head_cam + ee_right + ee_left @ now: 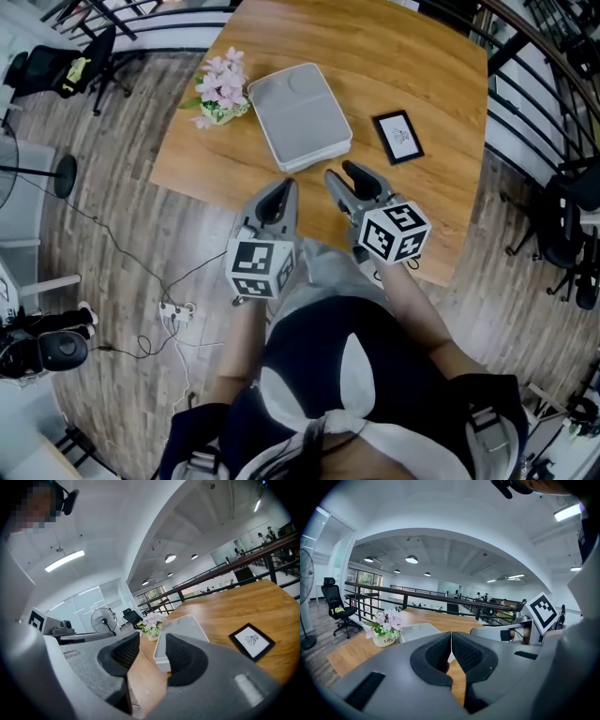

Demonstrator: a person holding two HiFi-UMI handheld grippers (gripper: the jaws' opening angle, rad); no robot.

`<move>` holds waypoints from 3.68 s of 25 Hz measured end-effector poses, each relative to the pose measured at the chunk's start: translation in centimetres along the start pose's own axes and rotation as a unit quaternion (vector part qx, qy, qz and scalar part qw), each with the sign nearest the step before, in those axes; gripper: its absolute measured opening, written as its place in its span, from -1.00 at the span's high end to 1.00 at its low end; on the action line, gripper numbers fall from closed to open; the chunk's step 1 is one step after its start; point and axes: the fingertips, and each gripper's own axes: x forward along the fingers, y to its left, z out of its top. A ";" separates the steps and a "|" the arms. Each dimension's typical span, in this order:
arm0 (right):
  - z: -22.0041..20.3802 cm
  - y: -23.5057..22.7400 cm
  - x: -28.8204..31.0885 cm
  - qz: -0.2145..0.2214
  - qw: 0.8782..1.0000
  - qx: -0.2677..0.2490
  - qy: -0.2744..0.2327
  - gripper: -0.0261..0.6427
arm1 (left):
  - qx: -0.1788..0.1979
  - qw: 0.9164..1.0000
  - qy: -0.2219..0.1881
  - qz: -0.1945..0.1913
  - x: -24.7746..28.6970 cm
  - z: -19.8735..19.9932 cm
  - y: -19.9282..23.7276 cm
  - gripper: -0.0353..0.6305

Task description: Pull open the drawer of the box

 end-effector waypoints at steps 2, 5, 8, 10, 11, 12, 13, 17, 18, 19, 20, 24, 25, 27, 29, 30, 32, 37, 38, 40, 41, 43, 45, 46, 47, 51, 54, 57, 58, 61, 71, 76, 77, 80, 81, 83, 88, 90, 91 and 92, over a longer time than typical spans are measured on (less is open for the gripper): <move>-0.6 -0.6 0.7 0.001 1.000 0.018 0.009 0.40 | -0.003 1.000 0.006 -0.002 0.5 -0.2 0.3 0.83; -1.5 -1.4 1.7 0.000 0.999 0.040 0.021 0.40 | -0.005 1.000 0.016 -0.003 1.2 -0.7 0.8 0.83; -2.3 -2.2 2.5 -0.001 0.998 0.056 0.031 0.40 | -0.011 1.000 0.022 -0.002 1.9 -1.1 1.5 0.83; -2.9 -2.4 3.0 -0.001 0.997 0.066 0.037 0.40 | -0.015 1.000 0.026 -0.002 2.4 -1.4 2.0 0.83; -3.1 -2.5 3.3 -0.001 0.997 0.070 0.040 0.40 | -0.016 0.999 0.028 -0.002 2.6 -1.5 2.1 0.83; -3.4 -2.7 3.5 -0.001 0.996 0.076 0.043 0.40 | -0.017 0.999 0.030 -0.003 2.8 -1.6 2.3 0.83; -3.7 -2.8 3.8 -0.002 0.996 0.081 0.045 0.40 | -0.017 0.999 0.033 -0.004 3.0 -1.8 2.4 0.83; -5.0 -4.0 4.8 -0.005 0.993 0.103 0.057 0.40 | -0.021 0.998 0.052 -0.011 4.0 -2.5 2.8 0.83; -5.3 -4.3 5.0 -0.006 0.992 0.109 0.061 0.40 | -0.022 0.998 0.055 -0.012 4.2 -2.7 2.9 0.83; -5.7 -4.6 5.3 -0.006 0.991 0.115 0.064 0.40 | -0.023 0.998 0.059 -0.012 4.4 -2.8 3.0 0.83; -6.1 -4.9 5.5 -0.007 0.991 0.119 0.068 0.40 | -0.024 0.998 0.062 -0.012 4.6 -3.0 3.1 0.83; -7.5 -5.8 6.5 -0.012 0.987 0.138 0.081 0.40 | -0.025 0.998 0.064 -0.010 5.4 -3.6 4.0 0.83; -7.9 -6.0 6.8 -0.012 0.986 0.144 0.083 0.40 | -0.026 0.997 0.066 -0.009 5.5 -3.7 4.2 0.83; -8.6 -6.4 7.2 -0.012 0.983 0.159 0.089 0.40 | -0.029 0.997 0.071 -0.009 5.8 -4.0 4.6 0.83; -9.2 -6.8 7.7 -0.011 0.980 0.174 0.094 0.40 | -0.031 0.997 0.074 -0.010 6.2 -4.1 4.9 0.83; -9.5 -7.0 7.9 -0.010 0.979 0.183 0.094 0.40 | -0.031 0.997 0.075 -0.011 6.4 -4.1 5.1 0.83; -9.9 -7.3 8.3 -0.006 0.975 0.203 0.093 0.35 | -0.031 0.996 0.080 -0.012 6.6 -4.3 5.4 0.83; -10.9 -8.1 9.3 0.004 0.967 0.235 0.096 0.28 | -0.025 0.995 0.100 -0.013 6.9 -5.1 6.0 0.83; -11.1 -8.3 9.5 0.004 0.966 0.239 0.098 0.27 | -0.023 0.995 0.100 -0.013 7.0 -5.1 6.1 0.83; -11.4 -8.6 9.8 0.005 0.964 0.247 0.100 0.26 | -0.022 0.993 0.111 -0.015 7.0 -5.5 6.4 0.83; -11.6 -8.8 10.0 0.005 0.962 0.252 0.100 0.25 | -0.023 0.993 0.117 -0.016 7.0 -5.7 6.5 0.83; -12.0 -9.0 10.1 0.006 0.959 0.264 0.103 0.23 | -0.023 0.992 0.125 -0.016 7.1 -6.0 6.6 0.83; -12.4 -9.2 10.3 0.006 0.956 0.276 0.103 0.22 | -0.023 0.991 0.129 -0.018 7.2 -6.2 6.6 0.83; -12.5 -9.3 10.4 0.007 0.954 0.282 0.103 0.22 | -0.022 0.991 0.131 -0.020 7.2 -6.3 6.6 0.83; -12.6 -9.4 10.5 0.008 0.952 0.289 0.101 0.22 | -0.022 0.991 0.132 -0.021 7.3 -6.4 6.5 0.83; -13.0 -9.8 11.0 0.018 0.943 0.320 0.094 0.21 | -0.021 0.991 0.131 -0.026 7.6 -6.7 6.4 0.83; -13.1 -10.1 11.3 0.022 0.938 0.336 0.086 0.21 | -0.022 0.989 0.141 -0.030 7.4 -7.2 6.2 0.83; -13.1 -10.4 11.4 0.024 0.935 0.345 0.080 0.21 | -0.024 0.988 0.148 -0.033 7.3 -7.5 6.0 0.83; -13.1 -10.5 11.5 0.026 0.934 0.348 0.078 0.21 | -0.022 0.988 0.149 -0.034 7.3 -7.6 5.9 0.83; -13.3 -10.5 11.7 0.041 0.926 0.369 0.073 0.21 | -0.020 0.989 0.144 -0.035 7.3 -7.6 5.9 0.83; -13.3 -10.2 11.9 0.082 0.906 0.412 0.045 0.36 | -0.022 0.988 0.151 -0.034 7.1 -8.3 5.7 0.83; -13.7 -10.2 11.7 0.073 0.896 0.437 0.045 0.39 | -0.026 0.988 0.148 -0.033 7.1 -8.6 5.4 0.83; -13.9 -10.3 11.6 0.070 0.893 0.442 0.047 0.40 | -0.027 0.988 0.149 -0.034 7.0 -8.6 5.3 0.83; -13.5 -10.2 11.9 0.083 0.897 0.432 0.041 0.41 | -0.030 0.988 0.150 -0.034 6.9 -8.7 5.2 0.83; -13.6 -10.2 11.8 0.081 0.896 0.435 0.042 0.41 | -0.031 0.988 0.150 -0.034 6.9 -8.7 5.2 0.83; -13.9 -10.3 11.6 0.070 0.891 0.447 0.048 0.41 | -0.032 0.988 0.148 -0.032 6.8 -8.7 5.2 0.83; -14.3 -10.3 11.4 0.055 0.884 0.462 0.056 0.42 | -0.033 0.988 0.150 -0.029 6.7 -8.7 5.3 0.83; -14.2 -10.2 11.3 0.060 0.884 0.461 0.054 0.42 | -0.033 0.988 0.149 -0.029 6.6 -8.6 5.3 0.83; -14.1 -10.2 11.3 0.061 0.885 0.459 0.053 0.42 | -0.033 0.988 0.147 -0.029 6.6 -8.5 5.2 0.83; -14.2 -10.2 11.2 0.060 0.884 0.460 0.054 0.42 | -0.032 0.988 0.145 -0.029 6.6 -8.5 5.2 0.83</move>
